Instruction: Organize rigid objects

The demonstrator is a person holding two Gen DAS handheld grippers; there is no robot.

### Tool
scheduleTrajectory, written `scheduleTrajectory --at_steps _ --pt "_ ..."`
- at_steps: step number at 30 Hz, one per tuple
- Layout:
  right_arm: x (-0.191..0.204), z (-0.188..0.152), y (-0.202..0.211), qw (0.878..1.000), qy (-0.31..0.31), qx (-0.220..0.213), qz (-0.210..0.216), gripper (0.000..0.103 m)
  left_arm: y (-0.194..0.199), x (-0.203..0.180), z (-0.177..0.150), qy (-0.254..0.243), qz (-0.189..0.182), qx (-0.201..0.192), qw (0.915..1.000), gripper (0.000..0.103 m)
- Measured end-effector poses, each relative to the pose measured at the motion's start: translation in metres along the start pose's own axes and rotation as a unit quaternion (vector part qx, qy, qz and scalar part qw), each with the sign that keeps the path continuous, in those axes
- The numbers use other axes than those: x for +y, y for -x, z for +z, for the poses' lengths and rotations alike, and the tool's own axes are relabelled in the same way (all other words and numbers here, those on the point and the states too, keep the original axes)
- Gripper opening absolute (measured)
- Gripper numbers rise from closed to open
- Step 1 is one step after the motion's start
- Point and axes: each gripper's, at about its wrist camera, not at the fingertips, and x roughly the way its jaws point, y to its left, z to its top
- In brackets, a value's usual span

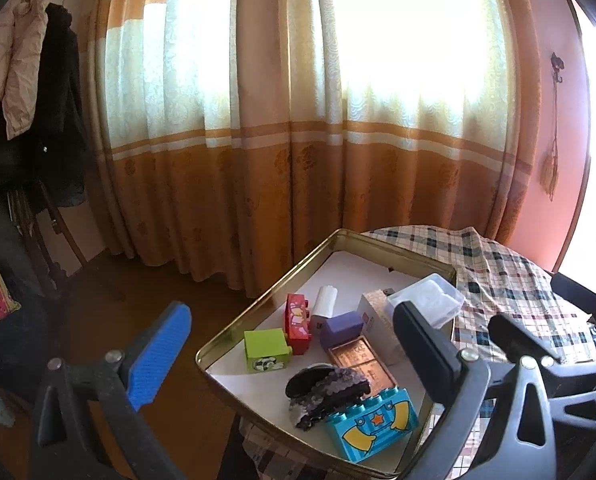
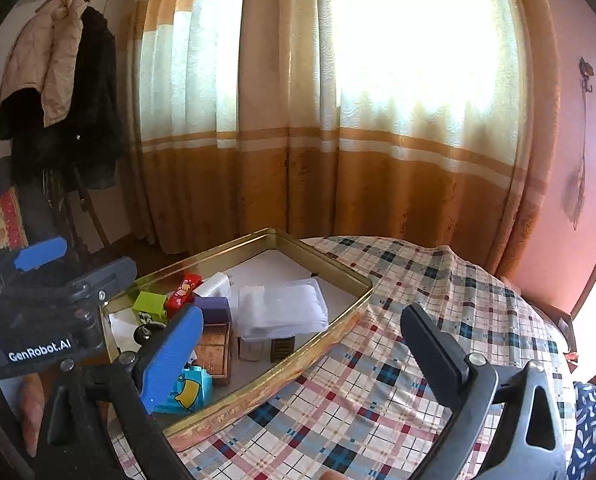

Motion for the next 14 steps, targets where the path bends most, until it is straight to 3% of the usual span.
scheduleTrajectory --at_steps 3,14 --pt "0.0000 0.0027 0.0014 1.000 -0.003 0.000 0.004 0.101 -0.0030 0.0044 0.0003 0.012 -0.006 0.010 0.9999 0.103" --pt "0.0045 0.0032 0.0004 1.000 -0.005 0.007 0.014 0.101 -0.0105 0.0063 -0.0065 0.001 0.022 0.017 0.9996 0.103"
